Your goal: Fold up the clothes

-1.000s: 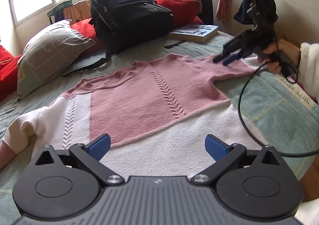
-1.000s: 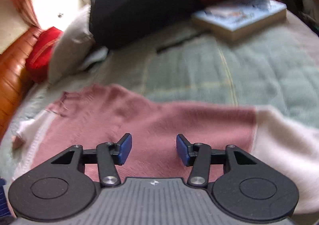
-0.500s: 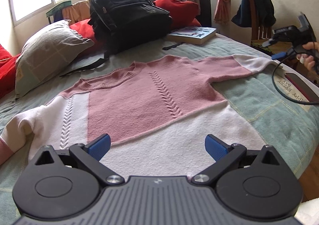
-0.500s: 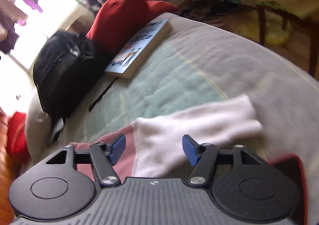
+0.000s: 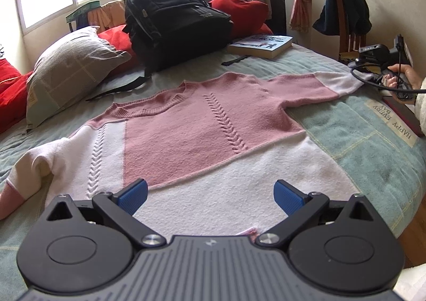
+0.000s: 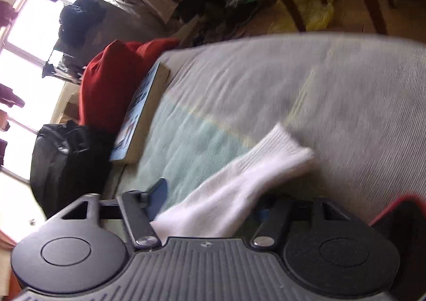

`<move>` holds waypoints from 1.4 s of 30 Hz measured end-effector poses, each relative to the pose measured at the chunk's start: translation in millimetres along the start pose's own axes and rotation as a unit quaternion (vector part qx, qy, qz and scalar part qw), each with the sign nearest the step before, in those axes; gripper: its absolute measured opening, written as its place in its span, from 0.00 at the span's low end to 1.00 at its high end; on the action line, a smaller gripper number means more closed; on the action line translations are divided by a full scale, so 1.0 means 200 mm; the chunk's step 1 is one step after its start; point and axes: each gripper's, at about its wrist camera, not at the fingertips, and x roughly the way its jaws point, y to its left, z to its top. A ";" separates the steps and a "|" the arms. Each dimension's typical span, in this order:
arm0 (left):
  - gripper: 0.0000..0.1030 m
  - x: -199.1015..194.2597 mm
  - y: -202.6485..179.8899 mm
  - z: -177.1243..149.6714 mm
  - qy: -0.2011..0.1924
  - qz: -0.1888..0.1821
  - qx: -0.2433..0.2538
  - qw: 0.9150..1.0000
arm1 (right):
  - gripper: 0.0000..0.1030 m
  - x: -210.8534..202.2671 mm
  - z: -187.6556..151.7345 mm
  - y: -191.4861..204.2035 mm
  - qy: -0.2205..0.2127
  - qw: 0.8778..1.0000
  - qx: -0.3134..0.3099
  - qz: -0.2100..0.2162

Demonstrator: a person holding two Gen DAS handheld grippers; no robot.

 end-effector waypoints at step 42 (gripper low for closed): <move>0.98 0.00 0.25 -0.05 -0.011 0.024 -0.041 0.999 | 1.00 0.55 -0.78 1.23 0.139 0.924 -0.351 -0.059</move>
